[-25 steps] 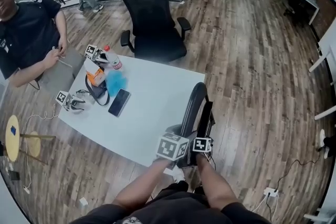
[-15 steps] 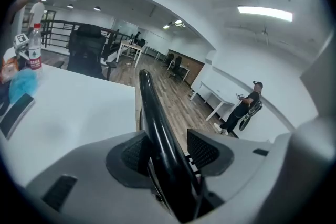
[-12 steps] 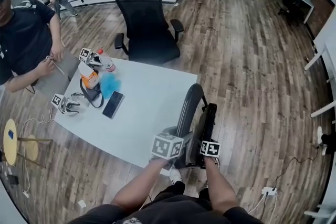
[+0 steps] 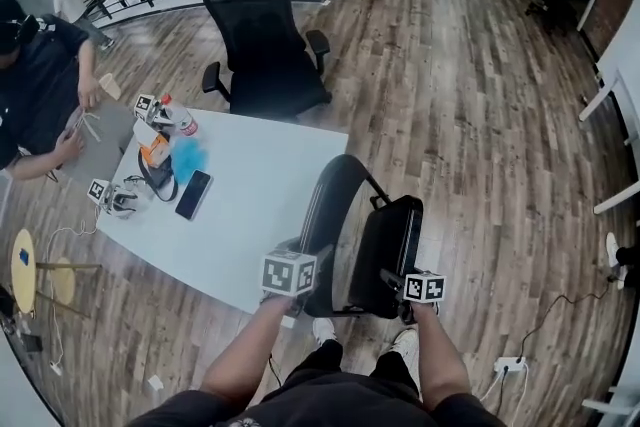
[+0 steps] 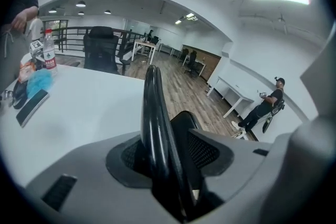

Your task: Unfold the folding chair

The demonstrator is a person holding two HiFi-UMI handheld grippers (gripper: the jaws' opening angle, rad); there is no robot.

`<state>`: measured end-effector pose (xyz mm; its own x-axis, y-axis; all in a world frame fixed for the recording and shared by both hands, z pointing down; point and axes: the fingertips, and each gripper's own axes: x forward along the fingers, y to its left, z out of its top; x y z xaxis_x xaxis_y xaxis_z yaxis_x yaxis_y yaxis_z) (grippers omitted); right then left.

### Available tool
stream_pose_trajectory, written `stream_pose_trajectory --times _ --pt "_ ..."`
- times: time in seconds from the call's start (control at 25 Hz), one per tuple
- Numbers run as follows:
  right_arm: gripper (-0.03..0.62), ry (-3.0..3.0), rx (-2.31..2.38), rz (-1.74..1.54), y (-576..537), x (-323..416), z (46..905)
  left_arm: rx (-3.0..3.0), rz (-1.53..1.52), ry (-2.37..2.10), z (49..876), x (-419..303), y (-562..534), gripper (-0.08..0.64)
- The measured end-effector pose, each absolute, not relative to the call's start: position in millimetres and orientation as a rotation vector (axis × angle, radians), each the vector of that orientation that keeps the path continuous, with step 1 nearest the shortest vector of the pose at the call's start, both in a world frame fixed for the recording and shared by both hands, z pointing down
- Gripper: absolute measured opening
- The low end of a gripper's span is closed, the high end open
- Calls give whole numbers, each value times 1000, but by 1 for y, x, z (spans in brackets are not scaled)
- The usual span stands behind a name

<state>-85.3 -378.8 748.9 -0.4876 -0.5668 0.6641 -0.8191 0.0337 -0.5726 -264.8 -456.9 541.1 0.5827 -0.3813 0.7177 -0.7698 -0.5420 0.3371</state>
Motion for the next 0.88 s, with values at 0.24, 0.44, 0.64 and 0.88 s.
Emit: stream_pose_trajectory --times 0.24,0.44,0.64,0.88 --pt "348 -2225 1352 1778 -361 -20 747 2141 899 -940 550 -221 -439 210" --pt "348 -2175 1375 1821 -338 42 781 2115 1061 -931 579 -202 -430 210" --pt "348 -2142 1365 1872 -313 104 821 2070 1155 -921 612 -179 -415 210" --pt "348 -2088 1368 1900 -286 176 884 2023 1238 -936 645 -148 -403 210"
